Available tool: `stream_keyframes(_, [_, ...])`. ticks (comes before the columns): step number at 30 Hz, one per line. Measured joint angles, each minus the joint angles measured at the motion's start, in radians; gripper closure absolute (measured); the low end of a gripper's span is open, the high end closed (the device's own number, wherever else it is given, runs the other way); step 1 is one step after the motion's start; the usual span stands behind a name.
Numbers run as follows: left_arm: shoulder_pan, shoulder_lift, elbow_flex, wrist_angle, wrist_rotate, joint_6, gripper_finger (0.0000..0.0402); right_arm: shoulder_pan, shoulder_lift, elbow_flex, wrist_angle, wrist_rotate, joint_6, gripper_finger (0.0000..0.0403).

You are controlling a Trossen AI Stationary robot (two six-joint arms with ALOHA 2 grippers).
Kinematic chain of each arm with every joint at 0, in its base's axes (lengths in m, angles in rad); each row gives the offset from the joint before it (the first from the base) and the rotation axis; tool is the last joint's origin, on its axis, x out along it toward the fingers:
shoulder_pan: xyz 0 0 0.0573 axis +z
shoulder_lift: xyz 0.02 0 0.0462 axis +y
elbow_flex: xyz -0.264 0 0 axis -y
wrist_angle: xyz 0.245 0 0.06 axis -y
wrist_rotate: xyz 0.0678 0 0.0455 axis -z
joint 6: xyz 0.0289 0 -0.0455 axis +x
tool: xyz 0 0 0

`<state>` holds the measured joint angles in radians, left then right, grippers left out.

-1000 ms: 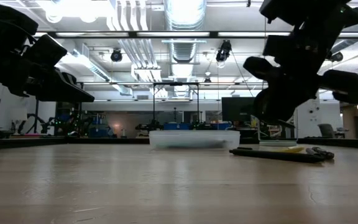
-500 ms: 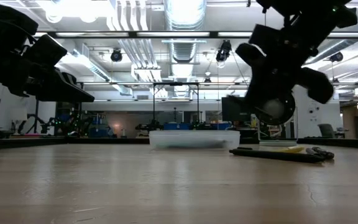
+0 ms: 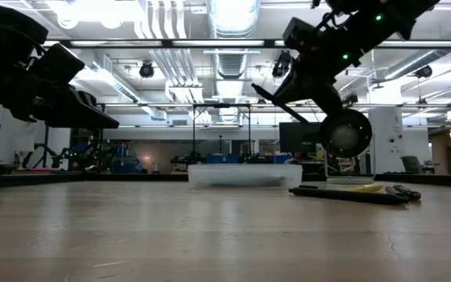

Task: Pick & place school supplies into a supply box
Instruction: Put the black pen into the black box

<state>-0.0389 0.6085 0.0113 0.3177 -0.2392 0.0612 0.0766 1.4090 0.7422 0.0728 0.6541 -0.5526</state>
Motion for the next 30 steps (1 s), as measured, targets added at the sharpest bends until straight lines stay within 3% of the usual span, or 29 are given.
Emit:
stream_keyframes(9, [0.0,0.0,0.0,0.0,0.0,0.0,0.0349,-0.108,0.041,-0.004,0.118,-0.028,0.0,0.0394])
stream_keyframes(14, [0.0,0.0,0.0,0.0,0.0,0.0,0.0349,-0.144,0.143,0.021,0.148,-0.154,-0.029,0.0393])
stream_keyframes(22, [0.0,0.0,0.0,0.0,0.0,0.0,0.0349,-0.149,0.322,0.1,0.153,0.011,-0.106,0.0391])
stream_keyframes(30, [0.0,0.001,0.0,0.0,0.0,0.0,0.0349,-0.148,0.381,0.182,0.152,0.029,-0.061,0.039])
